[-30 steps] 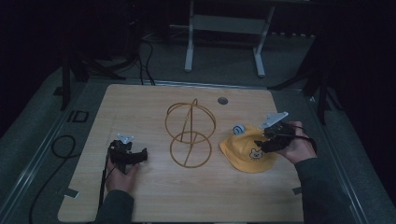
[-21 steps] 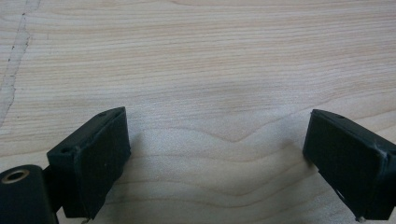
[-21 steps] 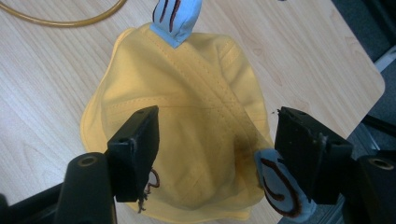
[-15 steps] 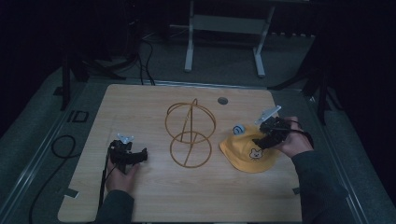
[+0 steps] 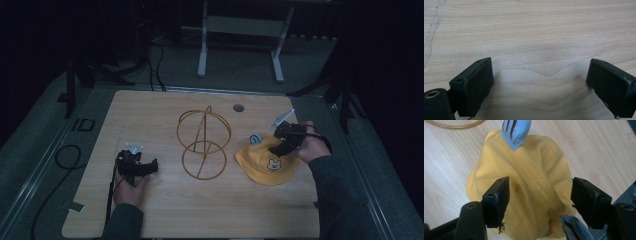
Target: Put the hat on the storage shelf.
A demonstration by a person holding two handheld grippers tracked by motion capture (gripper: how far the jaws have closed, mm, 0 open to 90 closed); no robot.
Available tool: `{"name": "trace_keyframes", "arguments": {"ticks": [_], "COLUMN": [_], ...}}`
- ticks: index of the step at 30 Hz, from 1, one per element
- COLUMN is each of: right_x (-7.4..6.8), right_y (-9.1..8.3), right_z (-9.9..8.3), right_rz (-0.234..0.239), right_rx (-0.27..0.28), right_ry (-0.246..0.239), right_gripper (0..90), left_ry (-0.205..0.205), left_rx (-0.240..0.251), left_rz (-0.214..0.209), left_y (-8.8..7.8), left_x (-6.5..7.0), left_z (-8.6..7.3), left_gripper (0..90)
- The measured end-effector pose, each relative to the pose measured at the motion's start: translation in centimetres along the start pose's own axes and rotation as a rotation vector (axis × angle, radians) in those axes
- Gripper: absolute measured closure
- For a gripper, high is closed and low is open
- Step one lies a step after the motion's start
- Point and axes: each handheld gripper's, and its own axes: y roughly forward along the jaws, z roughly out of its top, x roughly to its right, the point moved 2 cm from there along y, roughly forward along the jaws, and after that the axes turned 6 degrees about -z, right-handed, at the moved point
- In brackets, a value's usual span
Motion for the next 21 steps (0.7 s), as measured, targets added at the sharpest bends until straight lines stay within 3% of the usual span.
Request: {"name": "trace_keyframes", "arguments": {"ticks": [7,12,21], "right_x": [0.29,0.28,0.37], "right_y": [0.62,0.83,0.95], "right_z": [0.18,0.44,0.76], "right_rz": [0.020,0.043,0.057], "right_rx": [-0.035,-0.053,-0.081], "right_ry": [-0.008,-0.012,-0.039], "right_gripper": [33.1,45.4,59.5], "left_ry": [0.001,0.000,0.000], "left_rx": [-0.002,-0.002,-0.002], "left_rz": [0.000,0.000,0.000], "left_y": [-0.01,-0.01,-0.01], "left_x": [-0.01,0.00,0.00], "left_z": [-0.01,-0.01,-0.01], "left_gripper": [7.2,7.2,7.2]}}
